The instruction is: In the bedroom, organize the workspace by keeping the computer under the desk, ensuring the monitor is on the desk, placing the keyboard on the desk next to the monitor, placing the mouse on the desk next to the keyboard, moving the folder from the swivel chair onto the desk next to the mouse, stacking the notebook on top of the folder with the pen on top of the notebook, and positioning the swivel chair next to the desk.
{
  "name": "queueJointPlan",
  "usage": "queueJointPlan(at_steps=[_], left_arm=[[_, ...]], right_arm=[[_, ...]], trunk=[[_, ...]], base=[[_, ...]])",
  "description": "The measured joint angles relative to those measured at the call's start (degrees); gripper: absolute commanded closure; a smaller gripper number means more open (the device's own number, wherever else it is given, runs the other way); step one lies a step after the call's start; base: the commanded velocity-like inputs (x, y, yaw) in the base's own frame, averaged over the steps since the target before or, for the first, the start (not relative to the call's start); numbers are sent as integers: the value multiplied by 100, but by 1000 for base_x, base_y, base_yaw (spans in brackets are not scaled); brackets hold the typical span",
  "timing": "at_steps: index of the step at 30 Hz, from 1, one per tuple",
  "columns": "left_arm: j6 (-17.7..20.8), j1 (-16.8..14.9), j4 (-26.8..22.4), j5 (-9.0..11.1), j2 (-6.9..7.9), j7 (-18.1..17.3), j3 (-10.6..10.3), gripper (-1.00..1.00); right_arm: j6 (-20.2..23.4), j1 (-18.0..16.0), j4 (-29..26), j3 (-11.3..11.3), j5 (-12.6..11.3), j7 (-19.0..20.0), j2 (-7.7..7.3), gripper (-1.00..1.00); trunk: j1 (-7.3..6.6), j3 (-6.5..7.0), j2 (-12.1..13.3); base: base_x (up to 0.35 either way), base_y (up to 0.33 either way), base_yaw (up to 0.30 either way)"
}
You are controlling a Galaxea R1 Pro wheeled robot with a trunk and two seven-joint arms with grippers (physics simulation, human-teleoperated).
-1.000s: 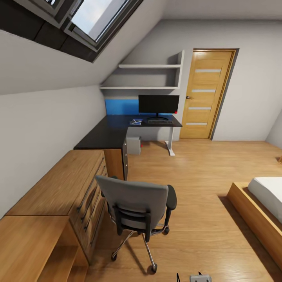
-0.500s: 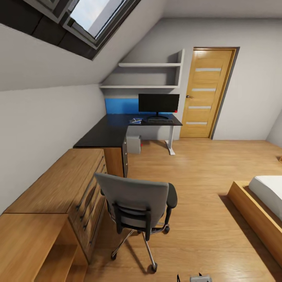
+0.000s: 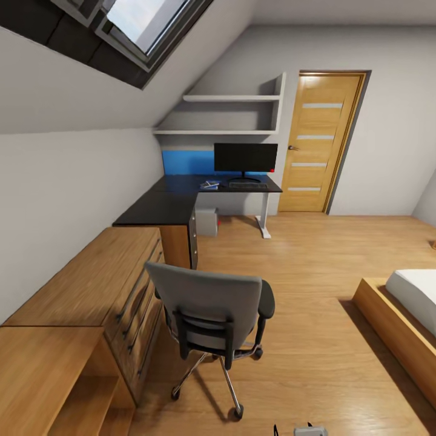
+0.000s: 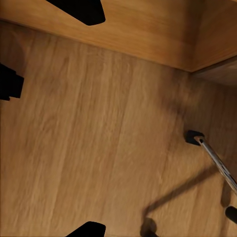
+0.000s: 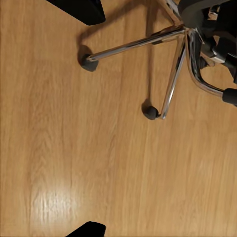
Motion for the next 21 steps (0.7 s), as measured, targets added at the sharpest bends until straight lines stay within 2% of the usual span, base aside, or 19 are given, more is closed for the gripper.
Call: queueJointPlan(at_steps=[21], left_arm=[[2, 0, 0, 1, 3, 0, 2, -100]], right_arm=[[-3, 1, 0, -7, -3, 0, 0, -100]], trunk=[[461, -389, -843]], base=[[0, 0, 0]])
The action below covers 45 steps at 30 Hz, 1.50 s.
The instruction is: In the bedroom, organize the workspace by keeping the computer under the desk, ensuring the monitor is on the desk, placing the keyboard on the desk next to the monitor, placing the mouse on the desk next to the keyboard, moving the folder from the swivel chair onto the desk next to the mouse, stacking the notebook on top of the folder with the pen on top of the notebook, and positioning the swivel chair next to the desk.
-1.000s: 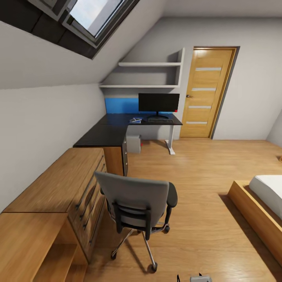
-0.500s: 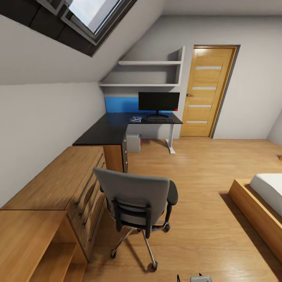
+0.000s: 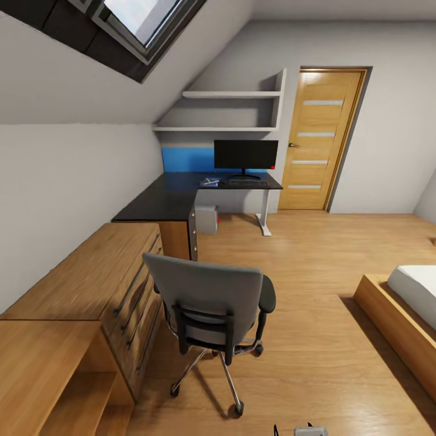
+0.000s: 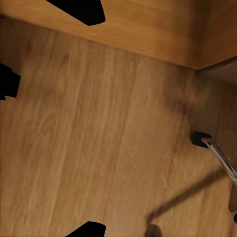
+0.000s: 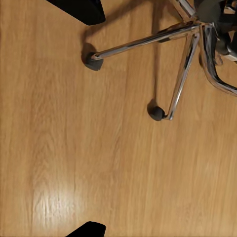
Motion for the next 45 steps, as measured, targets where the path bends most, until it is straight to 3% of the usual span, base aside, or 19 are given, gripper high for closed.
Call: queueJointPlan(at_steps=[39, 45], left_arm=[[25, -9, -42, 9, 1, 7, -11, -100], [155, -331, -346, 16, -13, 212, -7, -100]], right_arm=[[-7, 0, 77, 40, 15, 9, 24, -100], [6, -7, -1, 27, 31, 9, 117, -100]], trunk=[[857, -701, -1565], [989, -808, -1805]], base=[[0, 0, 0], [0, 0, 0]])
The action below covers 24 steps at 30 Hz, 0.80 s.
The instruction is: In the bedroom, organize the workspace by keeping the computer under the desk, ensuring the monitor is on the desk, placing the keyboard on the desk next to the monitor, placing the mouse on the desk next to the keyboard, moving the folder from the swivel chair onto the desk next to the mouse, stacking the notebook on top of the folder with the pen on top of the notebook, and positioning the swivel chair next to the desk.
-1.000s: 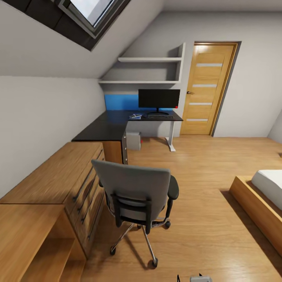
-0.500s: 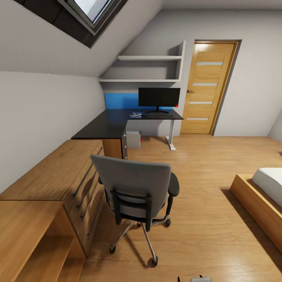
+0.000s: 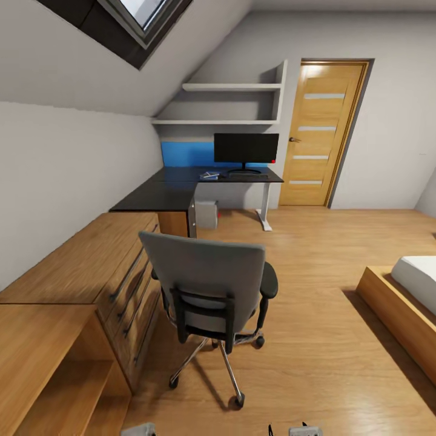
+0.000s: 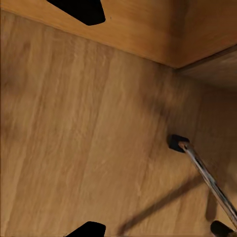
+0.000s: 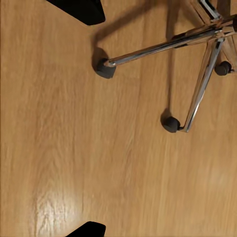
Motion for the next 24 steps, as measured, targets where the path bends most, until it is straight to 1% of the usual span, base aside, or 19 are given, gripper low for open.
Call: queueJointPlan(at_steps=[2, 5, 6, 8, 9, 10, 11, 12, 13, 15, 16, 17, 19, 20, 24], left_arm=[[188, -205, -28, -2, -11, 120, 0, -100], [917, -712, -47, -3, -20, 209, -3, -100], [1023, -806, -45, -1, -20, 213, -2, -100], [1180, -977, -43, 2, -21, 221, -2, -100], [1280, -1134, -41, 5, -20, 226, -4, -100], [1323, -1216, -41, 9, -18, 228, -3, -100], [1387, -1365, -37, 9, -17, 230, -5, -100], [1412, -1442, -32, 11, -16, 231, -3, -100], [1454, -1578, -22, 10, -15, 233, -4, -100], [1513, -1706, -5, 12, -14, 233, -3, -100], [1553, -1761, 5, 11, -14, 233, -3, -100], [1662, -1857, 19, 9, -14, 231, -4, -100], [1803, -1948, 29, 9, -15, 224, -3, -100], [1937, -2020, 35, 9, -18, 210, -4, -100], [2126, -2130, 41, 9, -20, 190, -4, -100]], right_arm=[[33, -23, -116, -7, 2, -2, 18, -100], [171, -161, -475, -15, 2, -9, 30, -100], [209, -196, -537, -19, -3, -9, 29, -100], [308, -291, -636, -25, -11, -9, 29, -100], [455, -424, -700, -28, -17, -9, 31, -100], [553, -511, -722, -33, -26, -9, 32, -100], [771, -689, -752, -38, -33, -9, 33, -100], [896, -794, -761, -44, -45, -10, 33, -100], [1134, -986, -774, -49, -62, -10, 34, -100], [1348, -1181, -778, -60, -113, -11, 30, -100], [1436, -1268, -779, -67, -151, -11, 29, -100], [1571, -1426, -780, -81, -250, -9, 26, -100], [1681, -1584, -779, -94, -385, -8, 21, -100], [1778, -1732, -775, -100, -514, -8, 16, -100], [1991, -2032, -719, -109, -742, -4, 6, -100]], trunk=[[44, -36, -80], [110, -89, -200], [132, -107, -241], [176, -143, -321], [198, -160, -361], [220, -179, -401], [242, -196, -441], [264, -215, -481], [285, -232, -521], [329, -269, -601], [351, -287, -642], [373, -304, -682], [417, -341, -762], [439, -358, -802], [527, -431, -962]], base=[[0, 0, 0], [0, 0, 0], [0, 0, 0], [0, 0, 0], [0, 0, 0], [0, 0, 0], [0, 0, 0], [0, 0, 0], [0, 0, 0], [0, 0, 0], [0, 0, 0], [0, 0, 0], [0, 0, 0], [0, 0, 0], [0, 0, 0]])
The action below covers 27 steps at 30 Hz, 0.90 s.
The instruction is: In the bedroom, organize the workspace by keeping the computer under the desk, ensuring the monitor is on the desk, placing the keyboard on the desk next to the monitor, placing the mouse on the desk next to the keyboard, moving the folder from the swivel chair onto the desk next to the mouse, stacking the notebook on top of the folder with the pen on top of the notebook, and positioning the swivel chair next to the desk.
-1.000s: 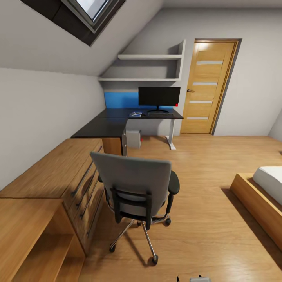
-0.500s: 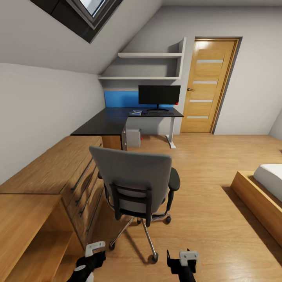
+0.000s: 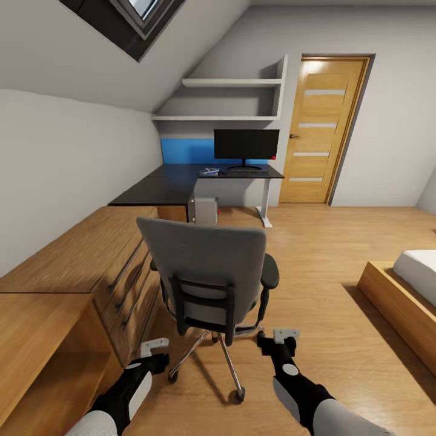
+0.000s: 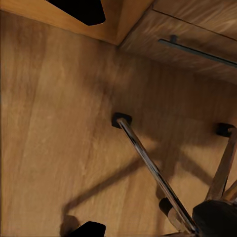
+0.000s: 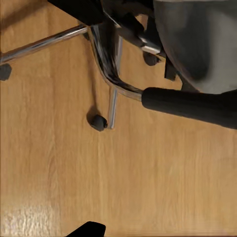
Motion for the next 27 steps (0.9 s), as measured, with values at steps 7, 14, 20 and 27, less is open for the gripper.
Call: queueJointPlan(at_steps=[7, 14, 20, 27], left_arm=[[123, -282, 301, -13, -36, -27, -8, -100], [89, -291, 633, -33, -161, -36, -31, -100], [80, -292, 666, -37, -182, -36, -32, -100], [45, -292, 672, -38, -185, -33, -39, -100]], right_arm=[[266, -481, 155, 0, -217, 16, 27, -100], [231, -494, 154, -4, -220, 18, 28, -100], [212, -494, 150, 1, -237, -3, 35, -100], [191, -495, 135, 8, -240, 11, 31, -100]], trunk=[[154, -126, -281], [308, -252, -562], [439, -360, -802], [593, -485, -1083]], base=[[0, 0, 0], [0, 0, 0], [0, 0, 0], [0, 0, 0]])
